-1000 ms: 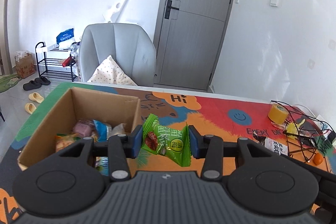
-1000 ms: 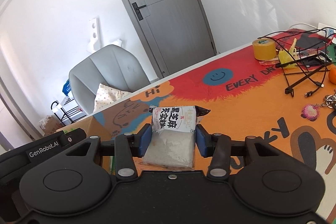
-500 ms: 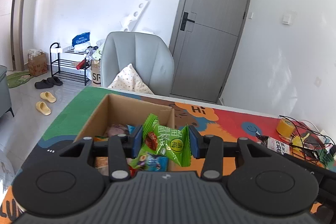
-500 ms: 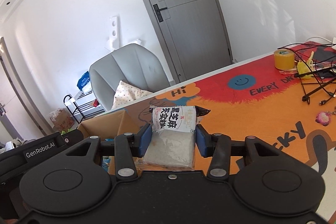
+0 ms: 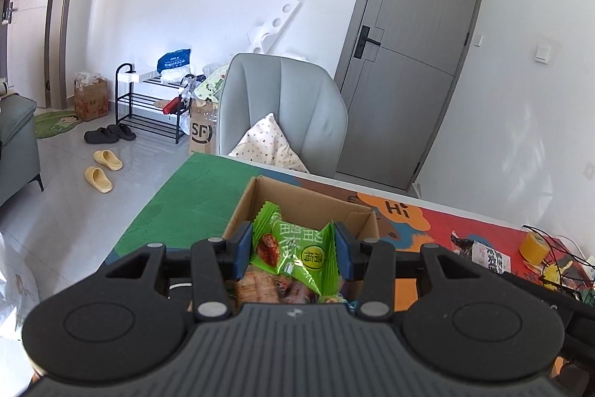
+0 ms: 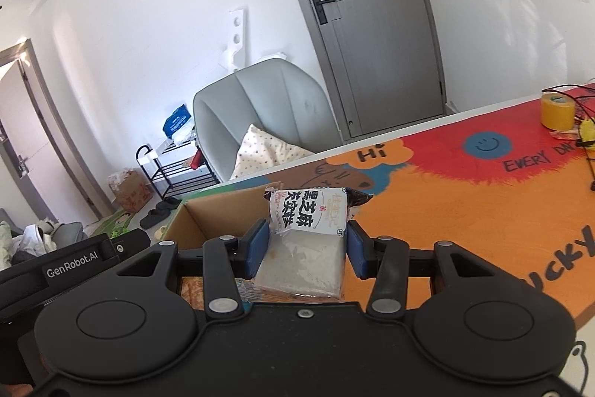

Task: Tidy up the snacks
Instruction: 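Carry the green pack and white cake over the box with both tools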

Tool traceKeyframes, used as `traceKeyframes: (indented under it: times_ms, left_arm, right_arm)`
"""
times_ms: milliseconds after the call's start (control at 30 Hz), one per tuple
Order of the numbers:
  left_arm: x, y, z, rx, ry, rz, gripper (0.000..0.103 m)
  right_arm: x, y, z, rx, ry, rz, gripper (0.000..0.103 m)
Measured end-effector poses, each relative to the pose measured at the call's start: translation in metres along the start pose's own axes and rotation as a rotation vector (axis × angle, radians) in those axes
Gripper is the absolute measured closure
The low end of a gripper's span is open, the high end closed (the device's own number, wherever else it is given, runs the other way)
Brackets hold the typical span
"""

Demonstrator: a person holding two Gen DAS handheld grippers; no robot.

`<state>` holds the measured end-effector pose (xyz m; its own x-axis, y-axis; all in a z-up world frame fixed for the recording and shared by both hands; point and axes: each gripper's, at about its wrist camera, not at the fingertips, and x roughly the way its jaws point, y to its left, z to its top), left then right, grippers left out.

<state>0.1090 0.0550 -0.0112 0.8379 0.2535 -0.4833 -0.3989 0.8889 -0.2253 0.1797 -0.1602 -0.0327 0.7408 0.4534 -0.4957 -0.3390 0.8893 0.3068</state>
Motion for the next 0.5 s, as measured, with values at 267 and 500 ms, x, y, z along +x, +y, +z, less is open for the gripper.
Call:
traceKeyframes:
  times_ms: [267, 500]
  left_arm:
    - [0.029, 0.008, 0.008, -0.014, 0.039, -0.012, 0.059]
    - [0.057, 0.015, 0.014, -0.026, 0.076, -0.013, 0.058]
  right_arm:
    - [0.024, 0.015, 0.006, -0.017, 0.030, 0.016, 0.057]
    - [0.045, 0.024, 0.015, -0.013, 0.053, 0.022, 0.057]
